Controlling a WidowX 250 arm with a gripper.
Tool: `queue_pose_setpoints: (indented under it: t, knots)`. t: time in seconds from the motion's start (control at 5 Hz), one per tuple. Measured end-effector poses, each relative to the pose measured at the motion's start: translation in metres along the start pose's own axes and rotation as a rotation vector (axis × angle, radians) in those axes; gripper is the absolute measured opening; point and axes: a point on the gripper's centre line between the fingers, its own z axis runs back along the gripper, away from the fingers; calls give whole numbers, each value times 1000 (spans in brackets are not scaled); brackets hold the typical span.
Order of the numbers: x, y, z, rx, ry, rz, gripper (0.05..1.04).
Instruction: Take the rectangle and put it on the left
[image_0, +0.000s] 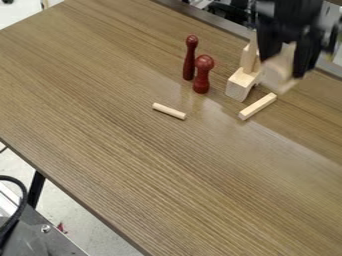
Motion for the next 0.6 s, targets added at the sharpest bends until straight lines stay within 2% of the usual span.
queue_pose_setpoints:
  t: [0.2,0.4,0.6]
  knots:
    - [-8,7,50,-34,-72,82,606]
    - [-19,47,81,-47,-109,292,606]
    - [-49,94,82,-23,-74,567,606]
